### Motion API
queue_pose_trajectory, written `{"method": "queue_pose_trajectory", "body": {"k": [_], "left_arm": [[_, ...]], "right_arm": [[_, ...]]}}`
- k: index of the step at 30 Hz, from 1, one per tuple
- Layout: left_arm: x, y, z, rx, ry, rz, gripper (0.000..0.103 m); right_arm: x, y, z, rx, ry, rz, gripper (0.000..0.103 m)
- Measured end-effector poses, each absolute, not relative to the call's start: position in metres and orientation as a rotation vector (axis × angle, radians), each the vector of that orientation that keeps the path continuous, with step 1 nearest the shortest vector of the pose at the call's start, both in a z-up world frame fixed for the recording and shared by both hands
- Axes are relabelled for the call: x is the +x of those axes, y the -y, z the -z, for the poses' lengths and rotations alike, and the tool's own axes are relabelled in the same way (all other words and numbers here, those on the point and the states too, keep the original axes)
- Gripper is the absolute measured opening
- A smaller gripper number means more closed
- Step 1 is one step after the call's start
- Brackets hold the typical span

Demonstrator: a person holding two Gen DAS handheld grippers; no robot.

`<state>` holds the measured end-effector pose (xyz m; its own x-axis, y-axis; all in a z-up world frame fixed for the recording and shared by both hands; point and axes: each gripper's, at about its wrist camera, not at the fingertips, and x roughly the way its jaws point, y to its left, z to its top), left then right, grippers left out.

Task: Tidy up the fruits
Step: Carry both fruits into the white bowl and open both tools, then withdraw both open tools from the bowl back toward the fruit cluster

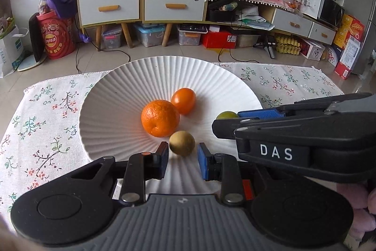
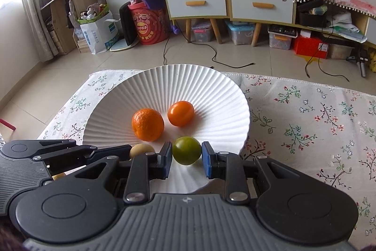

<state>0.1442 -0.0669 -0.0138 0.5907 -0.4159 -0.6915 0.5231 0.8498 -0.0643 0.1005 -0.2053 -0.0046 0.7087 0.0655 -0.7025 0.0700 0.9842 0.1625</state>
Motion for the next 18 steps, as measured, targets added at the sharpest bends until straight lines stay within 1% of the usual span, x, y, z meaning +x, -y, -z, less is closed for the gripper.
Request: {"method": "queue_pose_trajectory", "body": {"k": [7,10,13,15,18], "left_arm": [[0.1461,0.0670,0.0130,0.147,-0.769,0.542,0.022],[0.1443,0.0682,0.0124,0.154,-0.767,0.544,0.022],[0.1431,0.0699,0.0107,0.166,-0.762,0.549,0.028],[0.1423,0.0708,0.0099,0.173,-0.760,0.549,0.037],[0.1413,0.0691,0.0086,0.179,-0.754,0.546,0.046]], "right_arm": [[0.1008,0.2078,0.0042,0.188,-0.787,0.004,0.024],[0.0996,0.2082,0.0029,0.199,-0.783,0.006,0.027],[0.0991,0.2093,0.0007,0.202,-0.779,0.009,0.028],[0.0980,0.2107,-0.0008,0.207,-0.774,0.014,0.034],[0.0967,0.2122,-0.0035,0.216,-0.768,0.020,0.039]]}}
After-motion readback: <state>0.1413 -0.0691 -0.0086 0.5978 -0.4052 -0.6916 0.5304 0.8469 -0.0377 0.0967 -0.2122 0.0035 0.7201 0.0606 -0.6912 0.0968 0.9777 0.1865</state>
